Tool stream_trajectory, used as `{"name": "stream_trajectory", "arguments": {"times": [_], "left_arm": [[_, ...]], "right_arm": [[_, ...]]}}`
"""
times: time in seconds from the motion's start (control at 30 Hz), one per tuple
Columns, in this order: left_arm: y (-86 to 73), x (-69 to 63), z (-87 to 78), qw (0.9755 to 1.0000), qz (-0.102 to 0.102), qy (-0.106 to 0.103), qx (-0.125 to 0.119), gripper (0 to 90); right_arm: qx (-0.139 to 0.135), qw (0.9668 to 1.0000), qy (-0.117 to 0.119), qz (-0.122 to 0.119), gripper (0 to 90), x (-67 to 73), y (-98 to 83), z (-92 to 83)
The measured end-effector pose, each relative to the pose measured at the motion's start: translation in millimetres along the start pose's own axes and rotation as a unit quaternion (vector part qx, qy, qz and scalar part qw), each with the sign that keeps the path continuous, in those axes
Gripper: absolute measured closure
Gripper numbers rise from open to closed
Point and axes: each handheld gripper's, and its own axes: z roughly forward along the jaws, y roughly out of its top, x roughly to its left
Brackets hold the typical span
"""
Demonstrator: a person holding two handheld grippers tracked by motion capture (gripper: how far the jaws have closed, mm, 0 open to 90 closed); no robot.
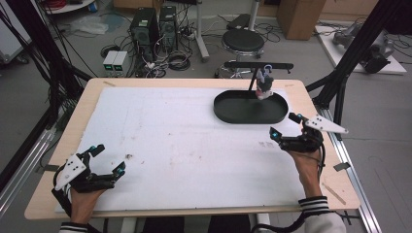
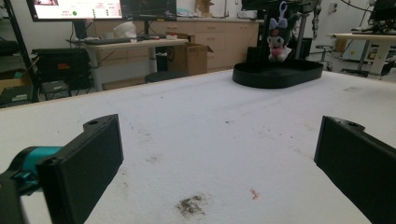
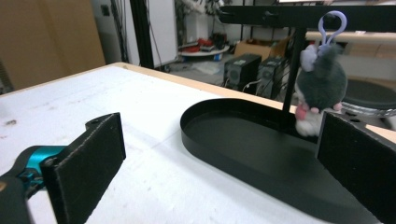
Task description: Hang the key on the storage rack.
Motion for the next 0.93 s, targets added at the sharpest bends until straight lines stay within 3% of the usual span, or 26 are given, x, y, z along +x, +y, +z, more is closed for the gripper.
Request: {"name": "stream_trajectory", "arguments": {"times": [0.07, 0.3, 0.43, 0.63, 0.7, 0.93], "left_arm": [[0.0, 0.1, -0.3, 1.0000, -0.001, 0.000, -0.001, 1.7], [-0.5, -0.7, -0.8, 1.0000, -0.001, 0.003, -0.007, 1.7], [-0.7, -0.7, -1.2, 1.0000, 0.000, 0.004, -0.009, 1.7], [-1.1, -0.4, -2.6, 0.9999, -0.001, 0.005, -0.013, 1.7], [-1.1, -0.7, -2.8, 0.9999, 0.000, 0.005, -0.014, 1.7], [-1.1, -0.6, -3.0, 0.9999, 0.001, 0.006, -0.013, 1.7]], "right_arm": [[-0.019, 0.9998, 0.005, 0.001, 0.5, 5.2, -18.9, -8.4], [-0.050, 0.9985, 0.020, -0.006, 0.6, 15.6, -52.6, -19.1], [-0.056, 0.9984, 0.009, -0.009, 0.5, 18.8, -66.3, -19.8], [-0.051, 0.9987, 0.008, -0.002, 0.6, 20.2, -81.1, -18.8], [-0.059, 0.9982, 0.003, -0.012, 0.6, 21.9, -82.4, -20.0], [-0.067, 0.9977, 0.003, -0.008, 0.6, 22.2, -83.8, -21.1]]}}
